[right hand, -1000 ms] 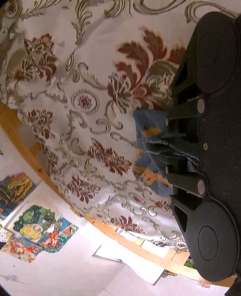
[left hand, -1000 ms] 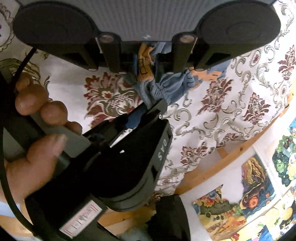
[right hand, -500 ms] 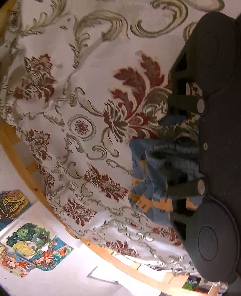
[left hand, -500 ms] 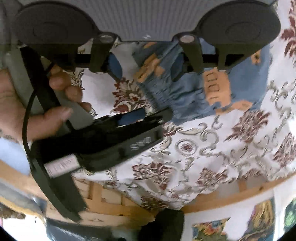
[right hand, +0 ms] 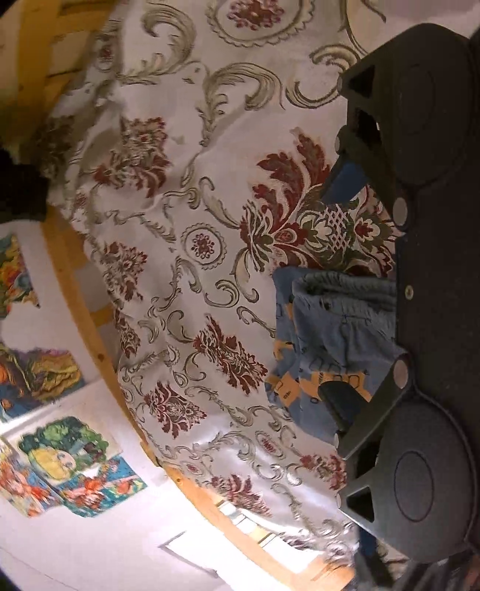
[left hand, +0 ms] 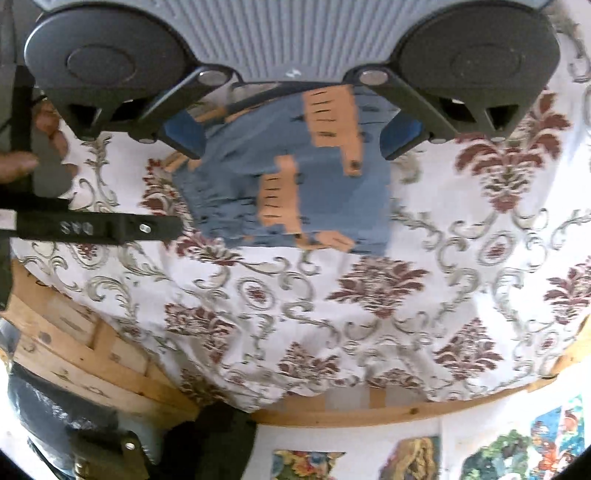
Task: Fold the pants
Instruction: 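Open both grippers and release the folded pants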
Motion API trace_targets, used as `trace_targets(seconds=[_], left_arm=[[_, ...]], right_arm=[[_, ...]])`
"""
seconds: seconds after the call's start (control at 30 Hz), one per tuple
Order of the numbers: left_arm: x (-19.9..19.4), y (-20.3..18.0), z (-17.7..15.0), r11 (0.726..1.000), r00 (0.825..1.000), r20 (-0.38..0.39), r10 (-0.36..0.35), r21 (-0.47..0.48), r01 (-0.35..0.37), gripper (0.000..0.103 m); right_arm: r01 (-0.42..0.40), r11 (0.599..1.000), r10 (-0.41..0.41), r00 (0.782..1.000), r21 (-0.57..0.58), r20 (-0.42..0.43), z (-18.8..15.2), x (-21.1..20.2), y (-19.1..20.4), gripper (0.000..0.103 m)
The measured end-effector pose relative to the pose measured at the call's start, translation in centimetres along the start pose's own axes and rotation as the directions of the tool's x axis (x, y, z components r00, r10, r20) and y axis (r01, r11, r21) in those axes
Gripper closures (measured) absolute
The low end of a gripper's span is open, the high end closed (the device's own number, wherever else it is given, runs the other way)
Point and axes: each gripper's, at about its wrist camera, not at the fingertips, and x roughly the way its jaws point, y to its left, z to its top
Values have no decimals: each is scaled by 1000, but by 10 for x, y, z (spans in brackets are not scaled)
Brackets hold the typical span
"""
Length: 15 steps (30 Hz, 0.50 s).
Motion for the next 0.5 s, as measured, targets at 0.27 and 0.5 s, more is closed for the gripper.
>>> trace_targets(seconds=[0.27, 0.5], left_arm=[[6, 48, -2, 991, 992, -15, 123, 44, -122, 0], [45, 85, -22, 973, 982, -10, 189, -136, -188, 0]], right_arm=[[275, 935, -268, 961, -223, 61, -29, -10, 49, 1], [444, 760, -363, 896, -475, 257, -54, 18, 81, 1]])
